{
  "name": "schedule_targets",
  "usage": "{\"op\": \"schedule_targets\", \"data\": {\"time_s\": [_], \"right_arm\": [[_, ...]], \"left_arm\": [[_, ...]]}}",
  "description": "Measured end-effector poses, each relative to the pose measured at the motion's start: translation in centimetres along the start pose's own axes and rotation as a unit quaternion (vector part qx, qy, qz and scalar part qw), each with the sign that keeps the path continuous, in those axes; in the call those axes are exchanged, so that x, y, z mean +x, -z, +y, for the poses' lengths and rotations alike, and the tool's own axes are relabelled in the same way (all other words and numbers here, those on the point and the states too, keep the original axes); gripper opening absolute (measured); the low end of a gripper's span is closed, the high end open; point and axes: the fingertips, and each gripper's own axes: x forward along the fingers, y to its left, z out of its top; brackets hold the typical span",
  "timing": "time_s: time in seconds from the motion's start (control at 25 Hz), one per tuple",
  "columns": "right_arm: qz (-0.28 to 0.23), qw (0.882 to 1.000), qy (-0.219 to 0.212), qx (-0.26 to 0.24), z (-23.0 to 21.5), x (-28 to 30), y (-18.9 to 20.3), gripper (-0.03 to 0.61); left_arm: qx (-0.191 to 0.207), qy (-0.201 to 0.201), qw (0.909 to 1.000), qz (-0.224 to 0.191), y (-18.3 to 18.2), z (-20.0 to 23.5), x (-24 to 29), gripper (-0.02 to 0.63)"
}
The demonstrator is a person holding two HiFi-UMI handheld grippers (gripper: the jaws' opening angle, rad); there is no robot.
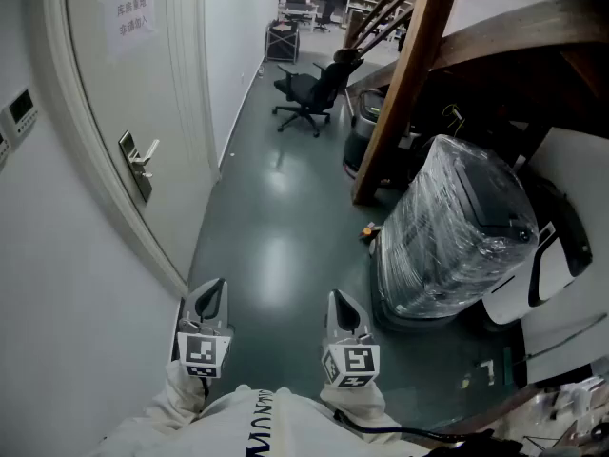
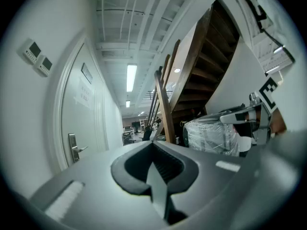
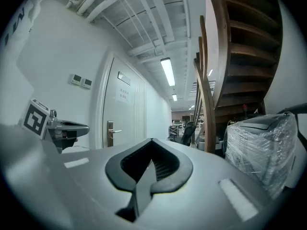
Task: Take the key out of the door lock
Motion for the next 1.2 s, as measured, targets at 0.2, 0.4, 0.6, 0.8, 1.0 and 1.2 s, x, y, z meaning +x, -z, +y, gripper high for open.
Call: {"op": "schedule_targets", "data": {"time_s": [0.2, 0.4, 0.6, 0.8, 1.0, 1.2], "right_arm": [[-0.002, 1.0, -0.003, 0.004, -0.3, 0.0, 0.3, -0.001], [-0.008, 1.0, -0.007, 0.019, -1.1, -0.3, 0.3, 0.0], [-0.005, 1.0, -0.003, 0.026, -2.3, -0.7, 0.8, 0.0], [-0.005, 1.0, -0.001, 0.028, -3.8, -1.6, 1.3, 0.0], [-0.005, 0.999, 0.004, 0.033, -5.4, -2.3, 1.6, 0.0], [-0.005, 0.999, 0.008, 0.035, -6.5, -2.5, 1.7, 0.001]], "left_arm": [[-0.004, 0.0, 1.0, 0.003, 0.3, -0.3, 0.2, 0.0], [-0.004, 0.0, 0.9999, 0.01, 0.6, -1.0, 0.3, 0.0], [-0.004, 0.001, 0.9999, 0.013, 0.8, -2.1, 0.6, 0.0], [-0.002, 0.002, 0.9999, 0.013, 0.7, -3.6, 0.9, 0.0], [-0.001, 0.004, 0.9999, 0.011, 0.2, -5.1, 1.3, 0.0], [0.002, 0.009, 0.9999, 0.013, 0.3, -6.2, 1.9, 0.0]]}}
